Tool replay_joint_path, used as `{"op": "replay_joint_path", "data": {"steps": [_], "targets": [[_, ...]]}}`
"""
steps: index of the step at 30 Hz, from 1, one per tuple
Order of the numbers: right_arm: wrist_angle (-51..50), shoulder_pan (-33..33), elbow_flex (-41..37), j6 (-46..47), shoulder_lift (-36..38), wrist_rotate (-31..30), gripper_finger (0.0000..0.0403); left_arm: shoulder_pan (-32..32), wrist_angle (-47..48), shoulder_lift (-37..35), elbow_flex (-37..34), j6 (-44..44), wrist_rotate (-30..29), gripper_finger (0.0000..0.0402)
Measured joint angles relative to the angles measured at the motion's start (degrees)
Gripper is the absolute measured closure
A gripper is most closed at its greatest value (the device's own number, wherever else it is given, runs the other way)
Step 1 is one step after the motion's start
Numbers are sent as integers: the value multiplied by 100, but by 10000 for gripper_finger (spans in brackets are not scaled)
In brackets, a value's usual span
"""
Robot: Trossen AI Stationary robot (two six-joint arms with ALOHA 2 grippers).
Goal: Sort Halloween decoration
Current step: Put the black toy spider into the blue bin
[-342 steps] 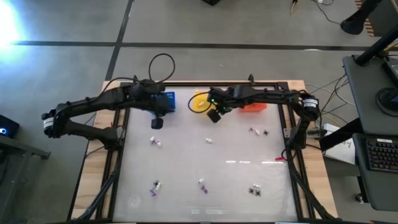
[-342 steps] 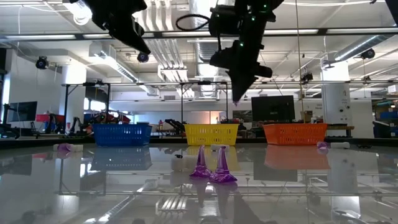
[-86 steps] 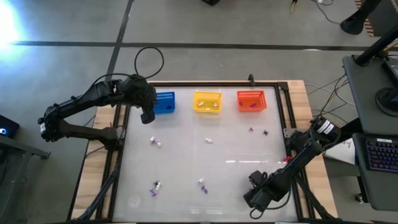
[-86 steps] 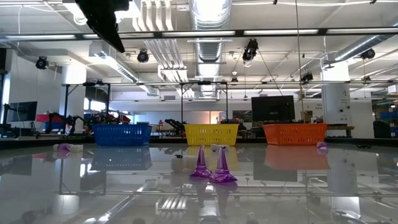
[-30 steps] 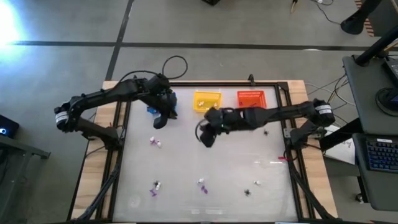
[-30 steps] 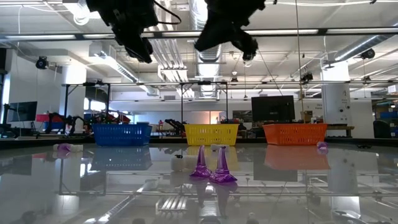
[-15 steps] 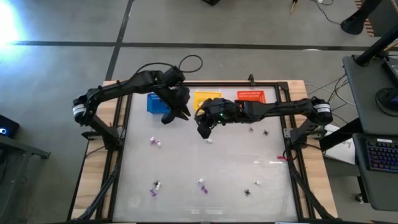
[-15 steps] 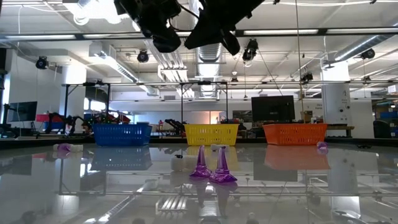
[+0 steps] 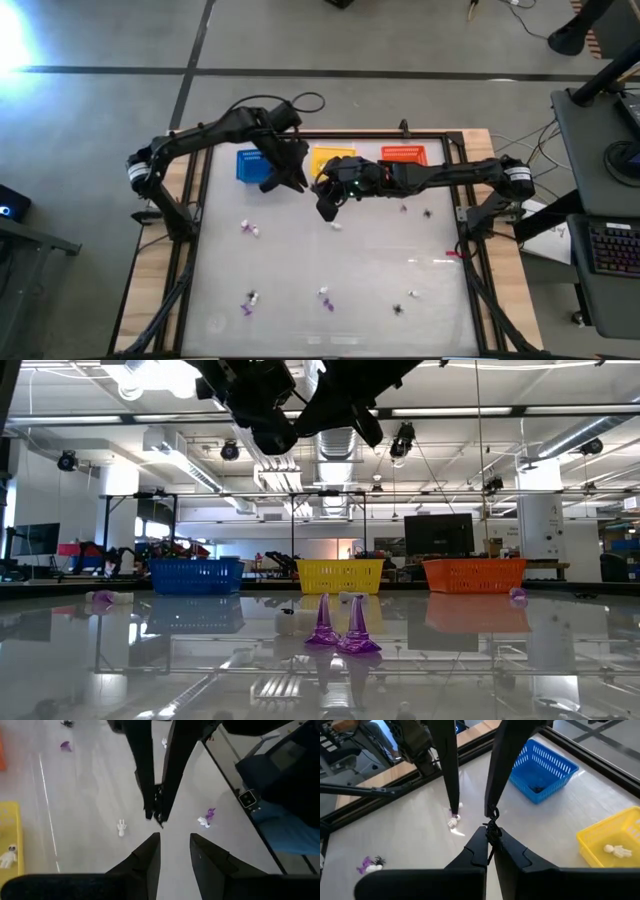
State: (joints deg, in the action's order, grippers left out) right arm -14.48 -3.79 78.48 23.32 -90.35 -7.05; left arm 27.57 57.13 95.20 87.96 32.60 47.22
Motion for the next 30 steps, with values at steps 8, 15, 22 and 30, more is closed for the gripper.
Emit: {"op": "replay_joint_path", "data": {"steps": [8,15,22,30], "targets": [[24,0,0,24,0,2,394,7,-581,9,1,-71,146,314],[28,0,0,22,0,0,394,0,-761,11,-3,-168,229,314],[157,0,-5,23,0,-2,394,0,-840,11,-24,-60,19,327],[149,-6,-11,26,0,-24,394,0,-896,11,-33,-7,25,396]]}}
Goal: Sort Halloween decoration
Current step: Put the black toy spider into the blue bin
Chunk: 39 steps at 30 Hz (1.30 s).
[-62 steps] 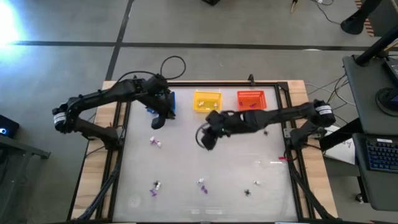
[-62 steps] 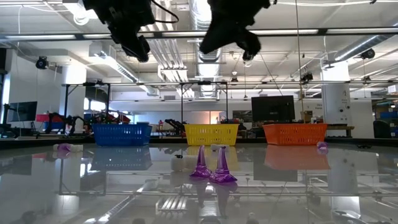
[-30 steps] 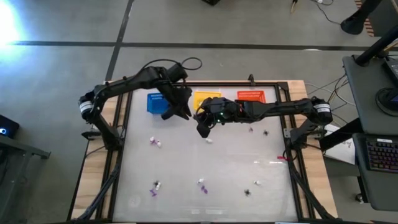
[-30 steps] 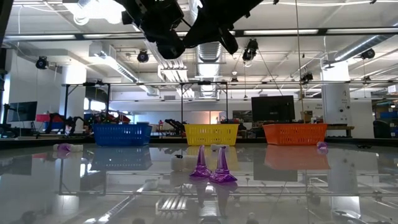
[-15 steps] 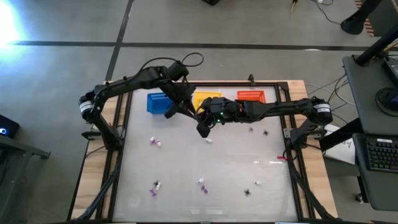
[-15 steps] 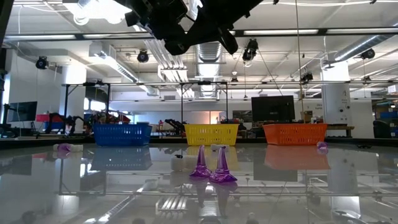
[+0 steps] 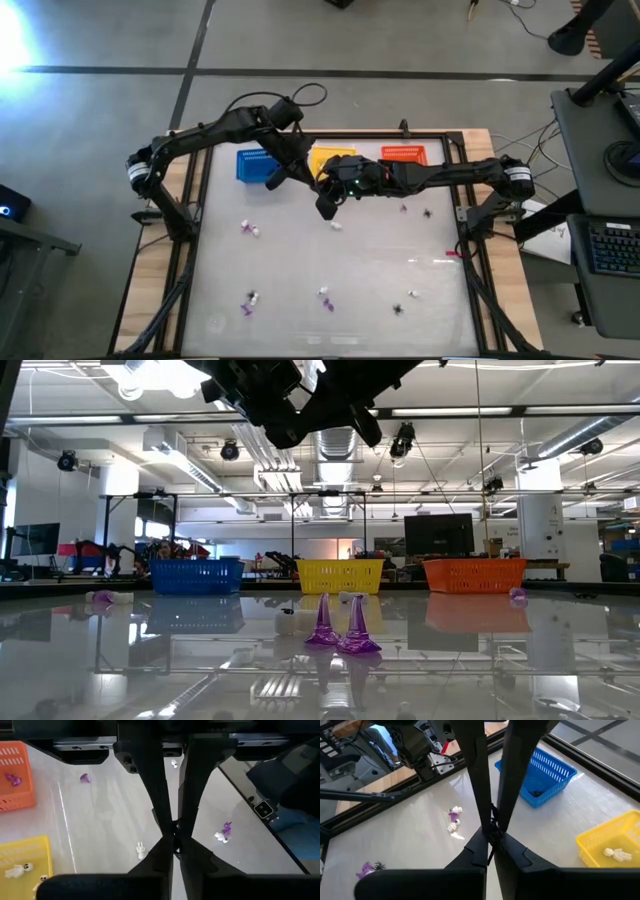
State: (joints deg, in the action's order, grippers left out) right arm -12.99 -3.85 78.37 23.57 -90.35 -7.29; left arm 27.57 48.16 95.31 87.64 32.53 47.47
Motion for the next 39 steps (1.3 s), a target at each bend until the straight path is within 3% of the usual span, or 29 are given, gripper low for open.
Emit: {"op": "replay_joint_path", "data": {"steps": [8,15,22,30,39], "targets": [[30,4,0,324,0,-72,384,7,-13,0,-2,-7,97,400],[64,7,0,350,0,-68,324,17,19,0,-2,-10,54,401],[-128,6,9,348,126,-15,274,125,1004,-11,-2,483,-1135,401],[-854,6,11,343,251,-19,263,502,1686,-22,-4,535,-2872,402],[-1600,-141,11,284,236,-28,266,1193,1939,169,-86,322,-3241,402]]}}
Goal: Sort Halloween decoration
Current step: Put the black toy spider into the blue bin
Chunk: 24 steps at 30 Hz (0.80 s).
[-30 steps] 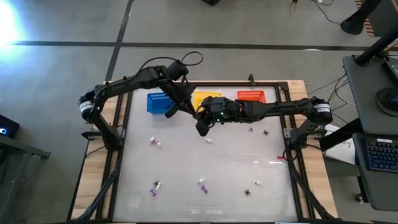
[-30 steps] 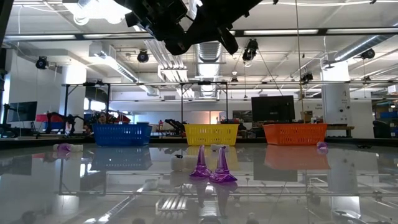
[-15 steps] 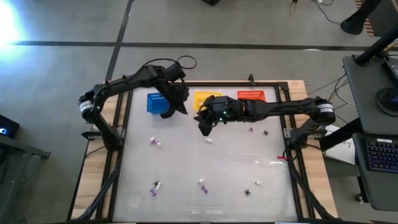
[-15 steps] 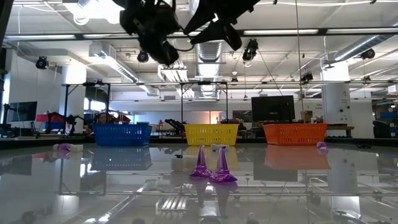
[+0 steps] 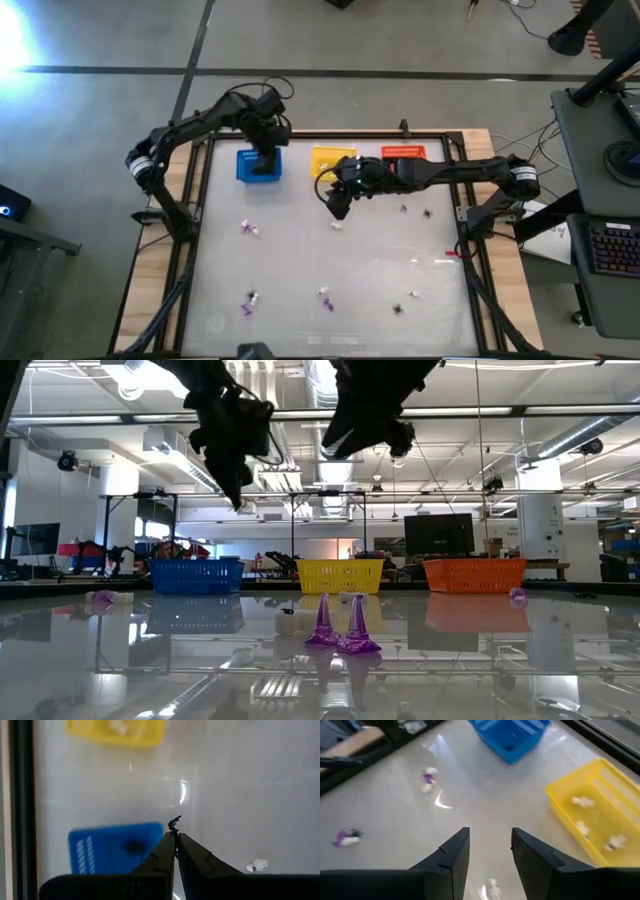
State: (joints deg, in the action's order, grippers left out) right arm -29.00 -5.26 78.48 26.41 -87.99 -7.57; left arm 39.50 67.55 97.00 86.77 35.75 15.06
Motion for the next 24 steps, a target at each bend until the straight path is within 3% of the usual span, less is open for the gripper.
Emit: {"op": "replay_joint_path", "data": {"steps": [13,17,24], "targets": [[-1152,-613,0,-114,-11,-4,266,849,238,843,-36,-378,-174,401],[-1426,-762,0,-312,-11,-4,266,927,245,1179,-36,-378,-502,401],[-1529,-893,0,-597,-11,0,266,936,316,1510,-36,-527,-508,394]]}}
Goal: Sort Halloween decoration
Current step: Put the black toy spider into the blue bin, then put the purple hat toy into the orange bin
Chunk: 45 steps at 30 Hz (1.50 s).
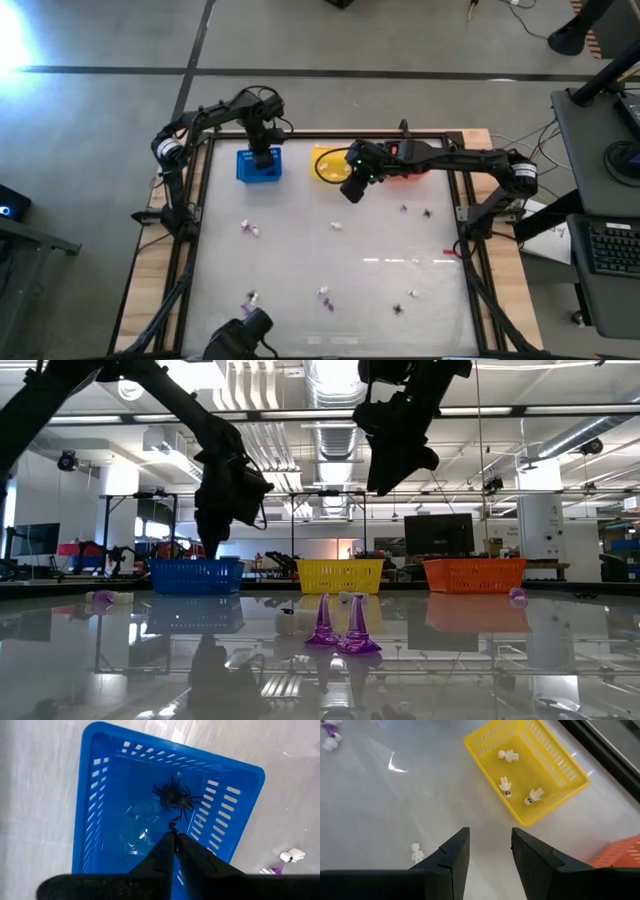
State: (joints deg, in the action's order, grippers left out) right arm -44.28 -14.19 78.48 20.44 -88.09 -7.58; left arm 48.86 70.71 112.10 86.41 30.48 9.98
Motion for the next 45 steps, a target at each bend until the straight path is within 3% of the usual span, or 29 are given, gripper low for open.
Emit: {"op": "replay_joint_path", "data": {"steps": [12,16,19,24,27,34,37,45], "targets": [[-7,-49,0,-306,-4,17,266,0,146,-217,0,-204,-2,327],[-3,-49,0,-335,-17,38,266,0,582,-492,0,-368,13,311],[4,-49,0,-469,-17,197,266,-4,953,-734,1,-429,325,306],[28,-46,-2,-554,-20,355,266,-41,1030,-1225,-20,-631,1393,306],[30,-49,-7,-574,-20,308,266,-205,1043,-1588,-130,-866,1488,306],[44,-53,-7,-786,-20,306,266,-819,984,-2680,-898,-1652,1279,306],[45,-87,-7,-812,-20,306,266,-1126,980,-3223,-1426,-2321,1016,306],[42,-166,-7,-805,-20,305,266,-1920,953,-4665,-2851,-4354,1039,305]]}}
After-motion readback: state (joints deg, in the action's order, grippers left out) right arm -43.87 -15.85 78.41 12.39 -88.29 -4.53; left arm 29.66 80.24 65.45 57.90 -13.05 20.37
